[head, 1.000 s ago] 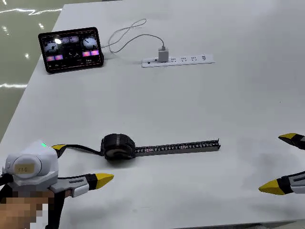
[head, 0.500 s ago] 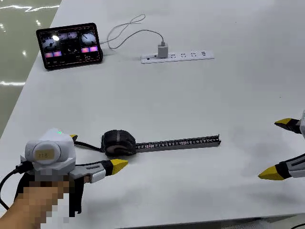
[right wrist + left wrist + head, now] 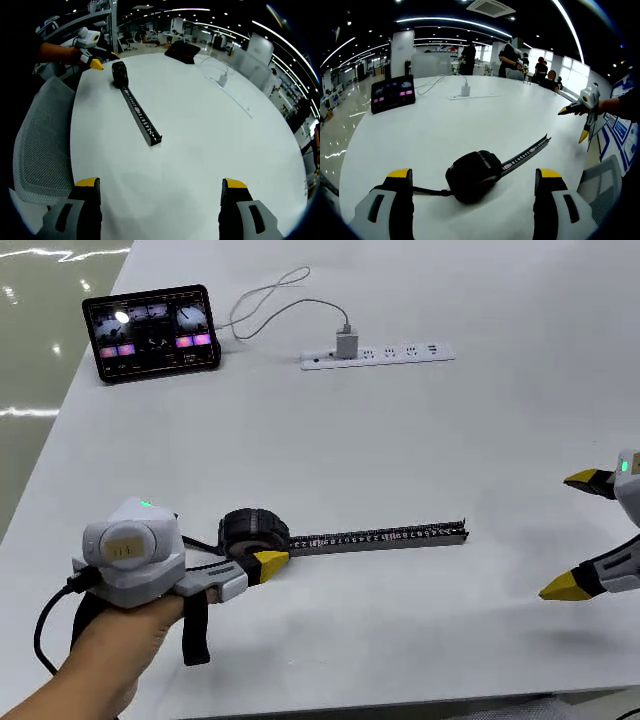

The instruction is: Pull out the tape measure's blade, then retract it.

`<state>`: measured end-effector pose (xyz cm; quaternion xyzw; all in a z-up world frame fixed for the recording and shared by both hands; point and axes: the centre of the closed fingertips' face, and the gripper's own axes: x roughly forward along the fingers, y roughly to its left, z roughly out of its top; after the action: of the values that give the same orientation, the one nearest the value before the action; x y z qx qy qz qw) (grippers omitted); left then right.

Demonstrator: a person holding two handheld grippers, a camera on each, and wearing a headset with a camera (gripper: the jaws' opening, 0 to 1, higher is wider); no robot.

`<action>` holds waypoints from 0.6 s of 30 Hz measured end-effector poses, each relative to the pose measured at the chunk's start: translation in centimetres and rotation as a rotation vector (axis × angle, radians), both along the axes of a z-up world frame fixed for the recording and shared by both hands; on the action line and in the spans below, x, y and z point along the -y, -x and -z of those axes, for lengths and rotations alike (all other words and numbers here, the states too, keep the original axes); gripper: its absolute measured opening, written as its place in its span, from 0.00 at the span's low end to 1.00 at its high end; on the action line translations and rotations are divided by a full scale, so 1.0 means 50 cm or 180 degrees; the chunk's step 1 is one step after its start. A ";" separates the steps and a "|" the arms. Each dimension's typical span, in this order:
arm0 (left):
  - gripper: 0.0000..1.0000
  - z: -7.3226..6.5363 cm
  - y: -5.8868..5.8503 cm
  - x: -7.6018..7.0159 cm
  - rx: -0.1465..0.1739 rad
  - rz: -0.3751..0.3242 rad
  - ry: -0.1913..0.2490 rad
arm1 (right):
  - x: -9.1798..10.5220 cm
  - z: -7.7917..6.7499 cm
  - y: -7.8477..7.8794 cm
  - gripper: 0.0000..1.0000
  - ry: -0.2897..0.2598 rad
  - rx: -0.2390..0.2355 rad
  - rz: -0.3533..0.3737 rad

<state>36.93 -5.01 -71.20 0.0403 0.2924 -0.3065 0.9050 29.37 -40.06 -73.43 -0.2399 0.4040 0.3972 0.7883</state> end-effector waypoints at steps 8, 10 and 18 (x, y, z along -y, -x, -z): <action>0.99 0.011 -0.008 0.014 0.0088 0.0000 -0.0178 | -0.011 0.002 -0.035 0.99 0.0131 0.0015 -0.0286; 0.99 0.012 -0.010 0.018 0.0079 -0.0013 -0.0172 | -0.012 0.002 -0.041 0.99 0.0162 0.0003 -0.0333; 0.99 0.027 -0.026 0.026 0.0083 -0.0168 -0.0202 | -0.039 -0.005 -0.064 0.99 0.0168 -0.0017 -0.0495</action>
<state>38.21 -6.29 -72.55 0.0653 0.2912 -0.2726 0.9147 32.59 -38.12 -73.18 -0.2902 0.3965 0.4472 0.7474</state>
